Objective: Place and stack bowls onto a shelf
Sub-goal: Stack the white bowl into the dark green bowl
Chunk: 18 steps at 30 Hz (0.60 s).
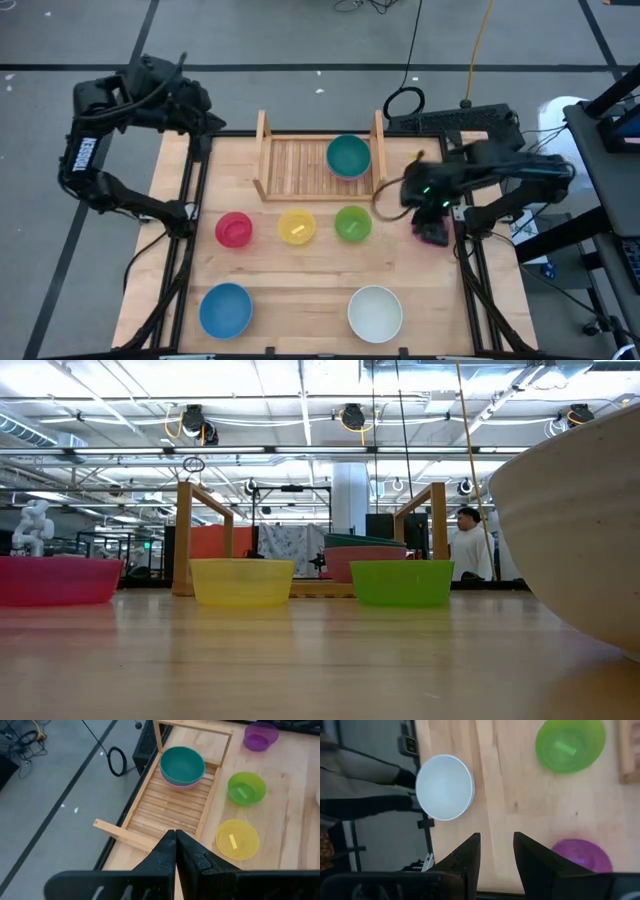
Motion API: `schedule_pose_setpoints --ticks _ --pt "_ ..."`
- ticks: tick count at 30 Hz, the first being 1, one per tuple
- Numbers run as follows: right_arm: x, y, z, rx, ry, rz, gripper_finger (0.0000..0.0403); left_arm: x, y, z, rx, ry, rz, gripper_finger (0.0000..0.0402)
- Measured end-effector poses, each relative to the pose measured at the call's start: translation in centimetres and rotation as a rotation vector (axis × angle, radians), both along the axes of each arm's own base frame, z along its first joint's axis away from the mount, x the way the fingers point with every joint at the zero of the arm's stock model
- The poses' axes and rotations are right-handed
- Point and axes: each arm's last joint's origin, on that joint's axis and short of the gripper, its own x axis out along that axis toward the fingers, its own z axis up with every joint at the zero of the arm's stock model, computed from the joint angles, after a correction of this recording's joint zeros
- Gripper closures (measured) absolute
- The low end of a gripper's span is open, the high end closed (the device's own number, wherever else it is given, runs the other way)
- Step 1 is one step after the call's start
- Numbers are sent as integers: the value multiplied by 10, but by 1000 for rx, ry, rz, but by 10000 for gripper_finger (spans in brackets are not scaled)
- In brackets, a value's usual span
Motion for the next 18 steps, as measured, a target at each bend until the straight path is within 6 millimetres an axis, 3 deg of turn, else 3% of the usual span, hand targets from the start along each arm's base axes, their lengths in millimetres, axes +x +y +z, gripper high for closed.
schedule_pose_setpoints --ticks 5,9,14,18 --pt "26 13 -35 -21 118 16 294 -10 -6 4 30 -18 -18 394" --pt "43 20 -72 59 182 39 293 -18 -13 6 40 -39 -28 394" --pt "58 27 -114 222 143 90 293 -27 -21 9 32 -75 -34 394" --pt "64 33 -133 280 82 131 293 -33 -27 11 5 -109 -20 394"
